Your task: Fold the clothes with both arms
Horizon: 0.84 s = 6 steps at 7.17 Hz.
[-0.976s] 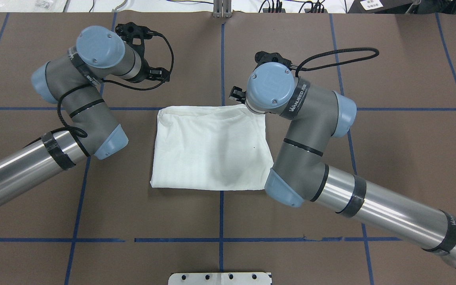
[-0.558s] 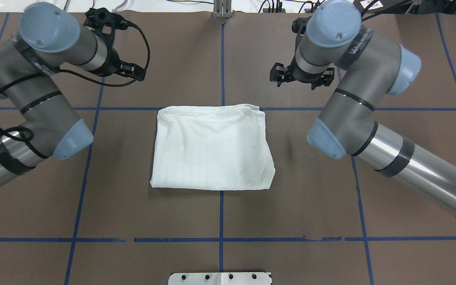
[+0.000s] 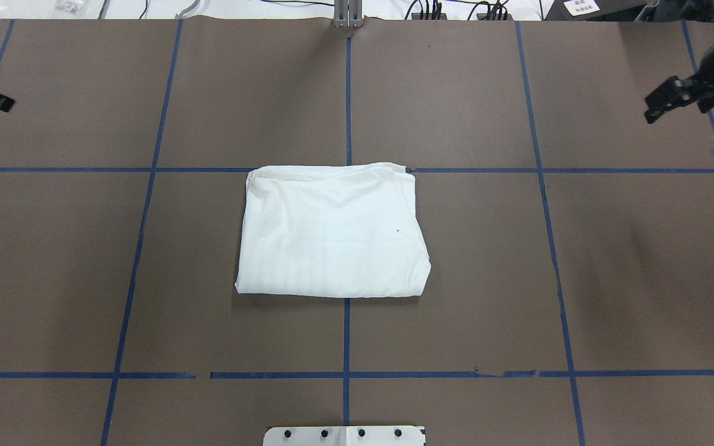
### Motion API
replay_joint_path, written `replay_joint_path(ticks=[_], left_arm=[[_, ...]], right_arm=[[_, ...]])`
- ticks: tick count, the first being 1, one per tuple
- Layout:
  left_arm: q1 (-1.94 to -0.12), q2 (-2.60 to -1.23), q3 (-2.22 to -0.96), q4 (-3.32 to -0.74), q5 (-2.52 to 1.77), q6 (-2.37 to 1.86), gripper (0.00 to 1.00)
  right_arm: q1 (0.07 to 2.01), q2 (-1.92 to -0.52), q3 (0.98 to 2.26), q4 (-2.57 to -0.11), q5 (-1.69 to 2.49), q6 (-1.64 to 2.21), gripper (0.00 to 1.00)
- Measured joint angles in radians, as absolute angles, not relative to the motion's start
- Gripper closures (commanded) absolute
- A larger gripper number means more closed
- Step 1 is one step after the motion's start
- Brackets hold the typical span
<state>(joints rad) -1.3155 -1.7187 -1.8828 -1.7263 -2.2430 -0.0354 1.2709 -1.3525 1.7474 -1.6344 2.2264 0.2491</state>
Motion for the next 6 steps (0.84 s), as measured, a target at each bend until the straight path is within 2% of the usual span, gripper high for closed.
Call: replay_joint_path(ticks=[1,3,6], left_arm=[[-1.425,-1.622,-1.884,-1.732,-2.312,0.029,0.00],[-1.574,-1.517,-1.860,-1.757,-2.425,0.057,0.00],[-1.631,-1.448,-1.814,-1.751,-2.448,0.059,0.00]], right_arm=[[1.360,-1.461,1.749,-1.633,2.257,0.113,0.00],[1.466,-1.624,1.747,-1.627,2.266,0.013,0.00],[1.500,-1.698,1.745,-1.613,2.279,0.009,0.00]])
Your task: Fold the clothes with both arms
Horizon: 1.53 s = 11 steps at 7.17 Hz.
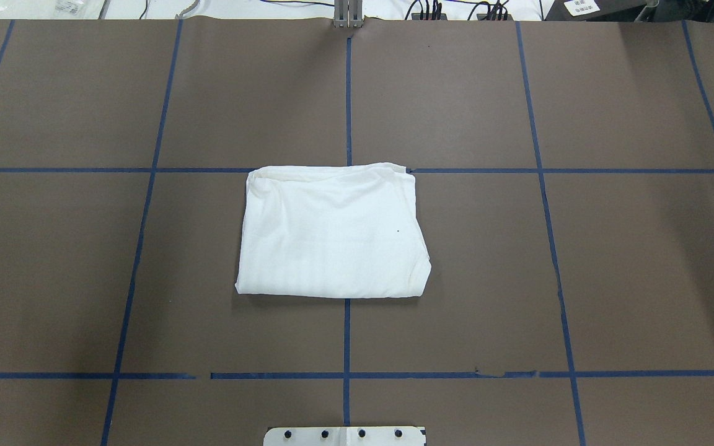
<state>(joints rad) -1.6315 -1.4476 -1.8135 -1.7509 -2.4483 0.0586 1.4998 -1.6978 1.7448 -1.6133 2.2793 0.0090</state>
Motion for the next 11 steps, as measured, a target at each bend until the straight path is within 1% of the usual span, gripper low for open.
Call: replay_joint_path(ticks=[4,11], left_arm=[[-1.628,-1.409,-1.811,-1.601,-2.381,0.089,0.00],[-1.632,-1.391,-1.824,-1.630,-2.382,0.098,0.00]], right_arm=[[1.526,-1.724,1.750,-1.610,2.325,0.011,0.00],[1.545,-1.747,1.747,-1.609,2.323,0.001,0.00]])
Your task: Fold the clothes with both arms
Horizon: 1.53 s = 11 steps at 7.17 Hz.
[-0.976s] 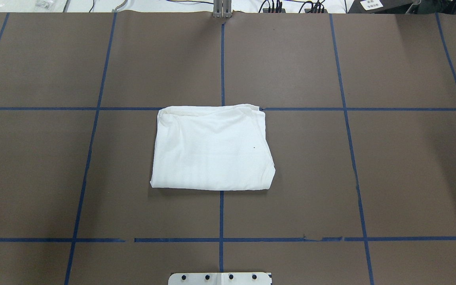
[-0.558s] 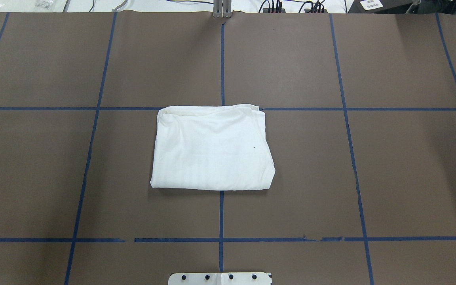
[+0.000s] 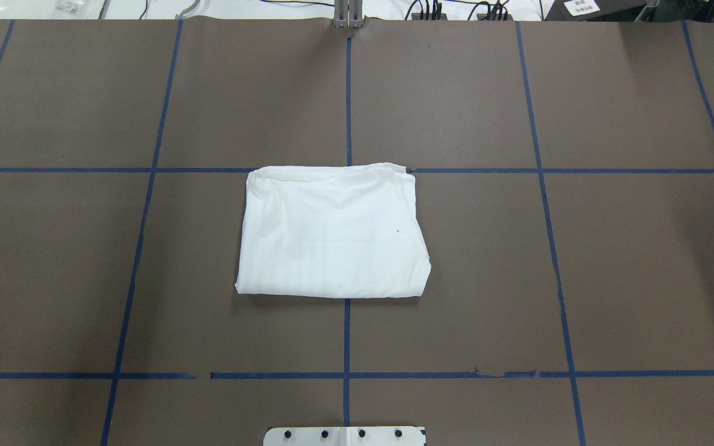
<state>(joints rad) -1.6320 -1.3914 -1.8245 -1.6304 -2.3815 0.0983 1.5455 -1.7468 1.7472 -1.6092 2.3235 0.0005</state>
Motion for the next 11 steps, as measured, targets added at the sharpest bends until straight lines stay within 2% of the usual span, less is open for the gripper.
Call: replay_joint_path(ticks=[11], left_arm=[[-1.632,-1.381,-1.813,-1.629,-2.376,0.100,0.00]], right_arm=[[1.565,-1.796,1.760,-1.606,2.290,0.011,0.00]])
